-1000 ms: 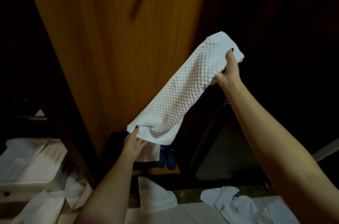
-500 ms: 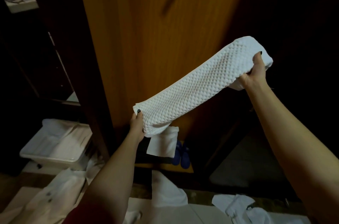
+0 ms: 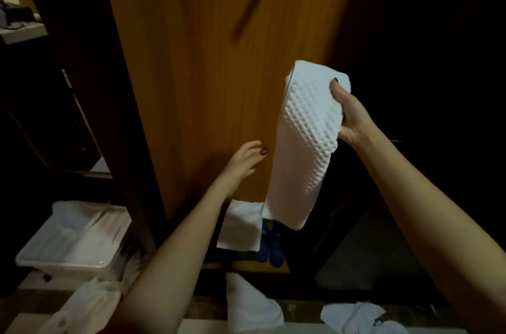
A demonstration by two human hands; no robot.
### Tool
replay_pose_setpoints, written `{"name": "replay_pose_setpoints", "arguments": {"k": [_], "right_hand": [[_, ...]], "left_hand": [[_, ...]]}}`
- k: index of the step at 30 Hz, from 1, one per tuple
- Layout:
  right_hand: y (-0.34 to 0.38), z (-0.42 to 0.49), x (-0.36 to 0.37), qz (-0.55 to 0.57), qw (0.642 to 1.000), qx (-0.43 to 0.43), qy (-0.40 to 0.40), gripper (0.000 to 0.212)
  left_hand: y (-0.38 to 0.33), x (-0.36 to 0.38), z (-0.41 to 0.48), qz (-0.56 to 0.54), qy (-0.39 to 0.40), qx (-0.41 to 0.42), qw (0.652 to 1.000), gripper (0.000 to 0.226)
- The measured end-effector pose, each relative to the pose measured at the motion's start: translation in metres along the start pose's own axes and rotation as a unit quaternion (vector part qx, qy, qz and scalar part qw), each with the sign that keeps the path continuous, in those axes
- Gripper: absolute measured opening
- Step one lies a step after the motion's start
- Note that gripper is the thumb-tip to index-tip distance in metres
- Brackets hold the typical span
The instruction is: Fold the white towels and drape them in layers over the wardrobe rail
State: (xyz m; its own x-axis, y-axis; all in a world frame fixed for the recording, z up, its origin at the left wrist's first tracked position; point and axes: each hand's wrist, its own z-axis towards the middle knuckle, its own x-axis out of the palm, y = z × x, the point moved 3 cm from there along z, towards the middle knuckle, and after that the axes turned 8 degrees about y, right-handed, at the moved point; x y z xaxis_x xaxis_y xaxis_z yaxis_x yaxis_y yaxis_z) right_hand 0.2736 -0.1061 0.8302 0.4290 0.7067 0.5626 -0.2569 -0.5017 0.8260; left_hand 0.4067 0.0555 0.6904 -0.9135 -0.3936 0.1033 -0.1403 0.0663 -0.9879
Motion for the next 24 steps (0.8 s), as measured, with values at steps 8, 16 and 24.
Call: {"name": "replay_pose_setpoints", "arguments": {"k": [8, 16, 24], "right_hand": [[0.028, -0.010, 0.002, -0.124, 0.992, 0.012, -0.003, 0.053], [0.040, -0.024, -0.010, -0.158, 0.987, 0.015, -0.022, 0.046], [0.044, -0.037, -0.029, -0.132, 0.987, -0.027, -0.090, 0.042]], "left_hand": [[-0.003, 0.051, 0.025, 0.070, 0.053, 0.037, 0.995, 0.018], [-0.005, 0.067, 0.024, 0.140, 0.118, -0.003, 0.983, 0.044], [0.029, 0.065, 0.002, 0.119, 0.076, 0.031, 0.989, 0.027]]}}
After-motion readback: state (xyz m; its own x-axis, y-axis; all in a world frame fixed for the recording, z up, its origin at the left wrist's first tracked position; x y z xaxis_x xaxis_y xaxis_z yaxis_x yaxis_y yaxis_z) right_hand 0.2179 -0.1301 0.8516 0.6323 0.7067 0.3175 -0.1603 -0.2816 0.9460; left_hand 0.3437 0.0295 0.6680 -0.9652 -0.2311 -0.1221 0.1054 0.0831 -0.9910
